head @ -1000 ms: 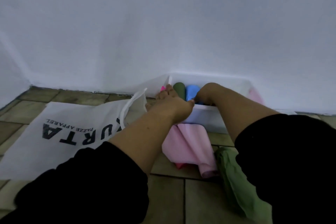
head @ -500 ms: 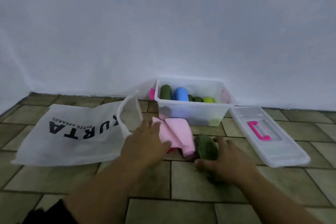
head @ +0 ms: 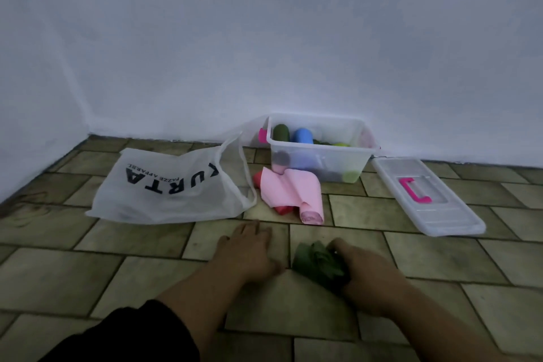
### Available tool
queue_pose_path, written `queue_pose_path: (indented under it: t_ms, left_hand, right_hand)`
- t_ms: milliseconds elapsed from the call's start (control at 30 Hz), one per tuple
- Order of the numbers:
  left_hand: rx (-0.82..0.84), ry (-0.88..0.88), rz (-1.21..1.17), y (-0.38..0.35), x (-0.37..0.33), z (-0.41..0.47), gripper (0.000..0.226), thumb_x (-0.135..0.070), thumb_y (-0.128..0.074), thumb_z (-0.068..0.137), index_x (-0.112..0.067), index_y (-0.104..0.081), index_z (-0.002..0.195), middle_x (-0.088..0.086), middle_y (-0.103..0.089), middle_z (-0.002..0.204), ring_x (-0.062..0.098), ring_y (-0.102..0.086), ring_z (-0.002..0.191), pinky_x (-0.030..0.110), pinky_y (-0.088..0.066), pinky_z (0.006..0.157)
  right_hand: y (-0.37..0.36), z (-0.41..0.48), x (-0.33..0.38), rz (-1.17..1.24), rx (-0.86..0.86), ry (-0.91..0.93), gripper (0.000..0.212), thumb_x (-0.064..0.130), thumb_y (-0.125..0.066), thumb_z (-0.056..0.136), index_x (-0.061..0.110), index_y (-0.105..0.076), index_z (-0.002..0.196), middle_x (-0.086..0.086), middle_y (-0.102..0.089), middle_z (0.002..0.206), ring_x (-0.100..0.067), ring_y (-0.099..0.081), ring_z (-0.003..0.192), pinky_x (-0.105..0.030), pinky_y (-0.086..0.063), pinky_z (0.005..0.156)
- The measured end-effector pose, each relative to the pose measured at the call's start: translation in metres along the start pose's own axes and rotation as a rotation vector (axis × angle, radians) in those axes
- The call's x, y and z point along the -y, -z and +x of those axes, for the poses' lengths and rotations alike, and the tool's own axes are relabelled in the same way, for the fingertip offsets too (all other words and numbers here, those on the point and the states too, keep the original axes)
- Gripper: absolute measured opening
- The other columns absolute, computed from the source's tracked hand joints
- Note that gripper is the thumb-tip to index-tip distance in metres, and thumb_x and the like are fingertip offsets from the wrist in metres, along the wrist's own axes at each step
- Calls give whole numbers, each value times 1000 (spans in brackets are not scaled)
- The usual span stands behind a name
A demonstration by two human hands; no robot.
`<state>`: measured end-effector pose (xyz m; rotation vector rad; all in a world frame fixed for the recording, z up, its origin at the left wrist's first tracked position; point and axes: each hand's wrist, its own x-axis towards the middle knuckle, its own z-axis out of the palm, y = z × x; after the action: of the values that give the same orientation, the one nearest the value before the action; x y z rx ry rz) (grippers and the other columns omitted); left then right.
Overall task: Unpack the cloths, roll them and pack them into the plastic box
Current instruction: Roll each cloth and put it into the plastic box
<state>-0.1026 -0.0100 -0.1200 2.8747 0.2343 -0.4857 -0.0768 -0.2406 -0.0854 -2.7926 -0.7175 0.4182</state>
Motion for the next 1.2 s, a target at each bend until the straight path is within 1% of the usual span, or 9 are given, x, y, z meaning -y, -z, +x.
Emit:
queue_pose_path:
  t_ms: [133, 233, 300, 433, 533, 700, 867, 1067, 1200]
  left_hand:
    - [23, -144, -163, 33, 8, -7, 66, -37, -62, 86, -19, -34, 142, 5, -30, 151, 21, -34, 133, 31, -30, 107]
    - [232, -281, -394, 56, 7, -20, 71, -36, -71, 76, -41, -35, 137, -9, -40, 141, 8, -42, 119, 24, -35, 94]
    - [299, -348, -440, 58, -11, -26, 66, -40, -72, 72, -46, -41, 129, -13, -48, 132, 6, -47, 113, 26, -38, 94]
    - [-75, -203, -413, 50, -42, -6, 7, -34, -56, 90, -28, -57, 92, 1, -63, 104, 13, -58, 91, 26, -45, 81]
    - [-369, 42, -579, 64, -32, 11, 19, -32, -43, 97, -20, -57, 94, 6, -63, 101, 20, -57, 89, 36, -49, 87]
    - [-742, 35, -681, 91, -17, 8, 17, -30, -57, 89, -25, -51, 104, -1, -57, 104, 18, -56, 90, 30, -47, 77]
    - [-388, -212, -363, 62, -30, -22, 10, -24, -56, 88, -33, -57, 94, -6, -63, 101, 7, -56, 88, 22, -45, 77]
    - [37, -99, -202, 29, -32, -27, 50, -48, -24, 99, -22, -52, 132, 9, -55, 131, 22, -52, 115, 33, -38, 99]
    - [86, -94, -244, 22, -28, -19, 60, -55, -18, 97, -21, -51, 134, 14, -51, 136, 26, -49, 120, 31, -35, 99]
  right_hand:
    - [-1, 2, 34, 58, 103, 142, 41, 33, -64, 80, 42, -47, 116, 8, -63, 110, -11, -58, 95, -25, -47, 74]
    - [23, 12, 34, 247, 243, 73, 32, 21, -67, 77, 37, -63, 105, 9, -66, 100, -9, -60, 90, -23, -47, 75]
    - [38, 20, 32, 275, 174, 34, 15, 20, -63, 82, 29, -69, 92, 5, -66, 86, -11, -61, 82, -22, -45, 69]
    - [51, 34, 34, 236, -290, -25, 25, 20, -61, 84, 25, -65, 107, 3, -64, 100, -15, -60, 93, -24, -45, 75]
    - [40, 18, 37, 160, -616, 103, 32, 26, -64, 78, 27, -60, 110, 2, -59, 105, -17, -57, 93, -31, -50, 79]
    - [-17, -12, 40, -81, -265, 306, 41, 45, -52, 78, 34, -53, 117, 7, -53, 118, -17, -51, 107, -32, -44, 88]
    - [-24, -2, 39, -179, -316, 295, 38, 34, -49, 83, 32, -49, 121, 3, -49, 120, -21, -43, 110, -35, -37, 91]
    - [-25, 10, 33, -166, -182, 289, 50, 26, -50, 82, 35, -40, 130, 8, -52, 129, -19, -38, 125, -43, -22, 110]
    - [-19, 13, 28, -125, -113, 290, 46, 32, -53, 81, 40, -41, 125, 8, -57, 123, -17, -46, 119, -45, -18, 112]
